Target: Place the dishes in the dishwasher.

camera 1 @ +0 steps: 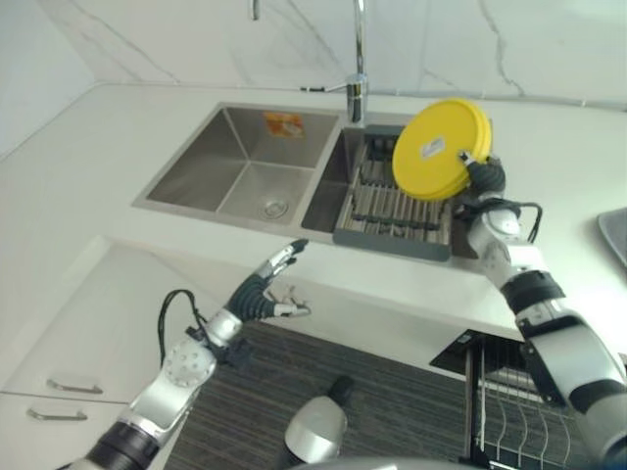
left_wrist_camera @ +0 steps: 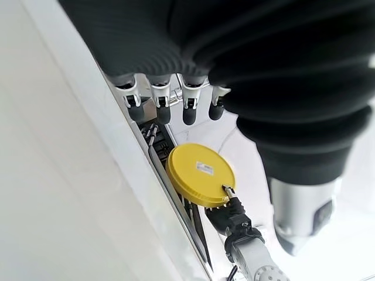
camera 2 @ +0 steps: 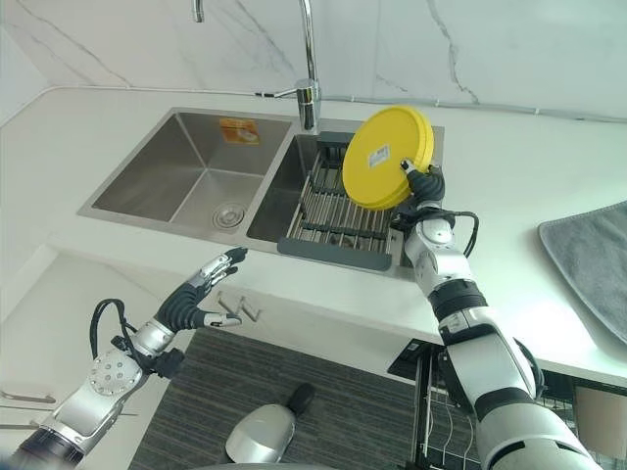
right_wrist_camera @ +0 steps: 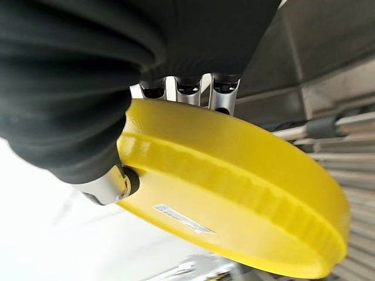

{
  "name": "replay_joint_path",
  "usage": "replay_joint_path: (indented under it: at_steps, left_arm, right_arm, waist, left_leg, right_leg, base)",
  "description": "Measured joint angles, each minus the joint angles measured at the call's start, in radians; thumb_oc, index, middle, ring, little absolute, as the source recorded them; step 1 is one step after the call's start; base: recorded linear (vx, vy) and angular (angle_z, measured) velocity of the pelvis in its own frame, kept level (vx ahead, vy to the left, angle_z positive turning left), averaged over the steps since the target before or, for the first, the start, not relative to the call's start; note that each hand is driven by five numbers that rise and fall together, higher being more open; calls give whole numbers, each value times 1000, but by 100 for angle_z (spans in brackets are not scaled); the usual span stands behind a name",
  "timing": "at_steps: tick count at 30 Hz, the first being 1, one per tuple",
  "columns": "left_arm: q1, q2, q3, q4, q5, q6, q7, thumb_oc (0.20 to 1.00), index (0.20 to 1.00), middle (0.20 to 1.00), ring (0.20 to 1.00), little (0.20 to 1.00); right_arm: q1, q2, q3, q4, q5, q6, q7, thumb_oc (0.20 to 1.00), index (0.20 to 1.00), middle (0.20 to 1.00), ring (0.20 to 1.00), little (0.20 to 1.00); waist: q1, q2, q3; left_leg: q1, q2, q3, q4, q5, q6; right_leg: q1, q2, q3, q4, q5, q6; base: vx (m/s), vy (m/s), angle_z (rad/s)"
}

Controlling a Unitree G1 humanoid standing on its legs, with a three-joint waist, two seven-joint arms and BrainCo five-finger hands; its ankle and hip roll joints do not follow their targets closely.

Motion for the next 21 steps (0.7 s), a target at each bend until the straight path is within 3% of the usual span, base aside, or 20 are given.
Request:
replay_joint_path:
  at_steps: [5,13,18,21]
  left_arm:
    - [-1,-11,0,0,2,7,16,1000,1000,1000,1000,1000]
    - [-3,-41,-1,-11,9,9,38,1000,1000,1000,1000,1000]
    - [-25,-44,-1,-20,128,9,57,1000,1000,1000,1000,1000]
    - [-48,-42,0,-29,124,8,66,1000,1000,1000,1000,1000]
  right_arm:
    - [3,29,-9,-100,-3,-82,-78,200,200,200,200,200]
    - [93,137,-18,-349,40,-223,-185,200,200,200,200,200]
    - [187,171,-17,-488,35,-258,-240,200,200,200,200,200]
    - [221,159,-29,-517,35,-258,-248,200,200,200,200,200]
  waist:
    - [-12,0,0]
    - [-74,-3,0]
    - [-148,-5,-1]
    - [-201,-5,-8]
  left_leg:
    - [15,7,46,0,0,0]
    - [64,37,148,-2,-5,5]
    - [92,64,226,-3,-5,6]
    - [110,76,258,-9,-5,6]
  right_leg:
    - [0,-1,22,0,8,8]
    - [6,7,82,13,9,0]
    - [-28,13,153,32,15,-7]
    - [-34,18,182,31,22,-10]
  base:
    - [-53,-90,-13]
    - [-67,-128,-21]
    - [-99,-147,-35]
    - [-129,-158,-32]
